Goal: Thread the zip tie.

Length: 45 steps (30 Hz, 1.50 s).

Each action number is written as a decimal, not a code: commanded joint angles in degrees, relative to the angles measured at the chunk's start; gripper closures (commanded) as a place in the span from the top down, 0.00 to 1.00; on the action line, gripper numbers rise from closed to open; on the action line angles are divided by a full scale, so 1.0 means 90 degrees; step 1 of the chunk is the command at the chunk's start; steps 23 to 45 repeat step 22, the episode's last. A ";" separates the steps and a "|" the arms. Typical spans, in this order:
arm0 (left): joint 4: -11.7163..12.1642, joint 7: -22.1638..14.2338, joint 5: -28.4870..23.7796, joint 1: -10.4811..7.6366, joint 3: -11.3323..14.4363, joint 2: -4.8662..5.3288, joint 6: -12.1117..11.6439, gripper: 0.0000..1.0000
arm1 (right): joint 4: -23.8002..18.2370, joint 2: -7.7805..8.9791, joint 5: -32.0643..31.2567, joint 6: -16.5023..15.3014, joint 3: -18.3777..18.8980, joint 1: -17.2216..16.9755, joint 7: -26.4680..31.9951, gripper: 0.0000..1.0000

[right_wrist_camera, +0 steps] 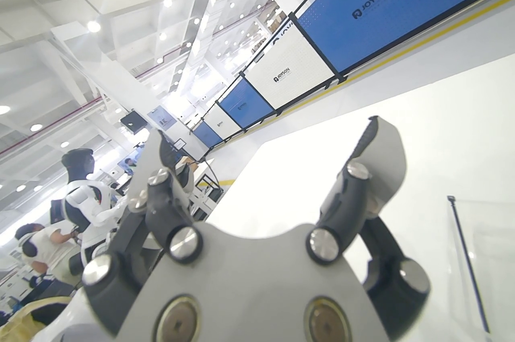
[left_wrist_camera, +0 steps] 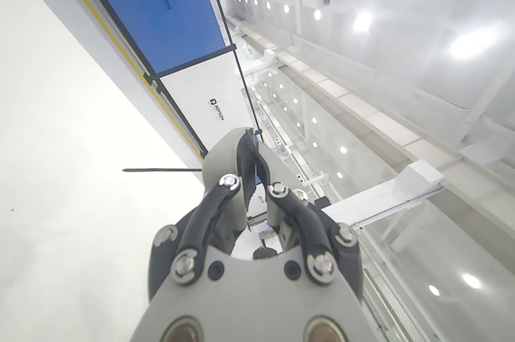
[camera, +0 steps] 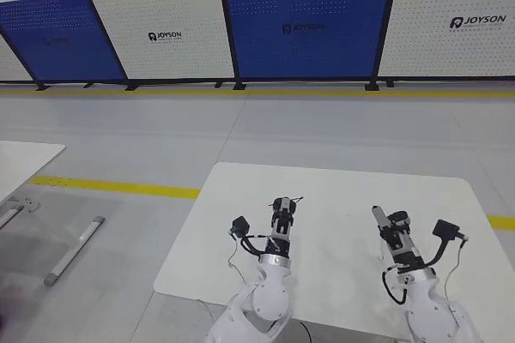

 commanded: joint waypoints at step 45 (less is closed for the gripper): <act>0.0163 0.0136 -0.0190 0.0103 -0.0277 0.0009 -0.0157 0.00 | -0.0183 0.0283 0.2955 0.0000 0.1311 -0.0283 0.1556 1.00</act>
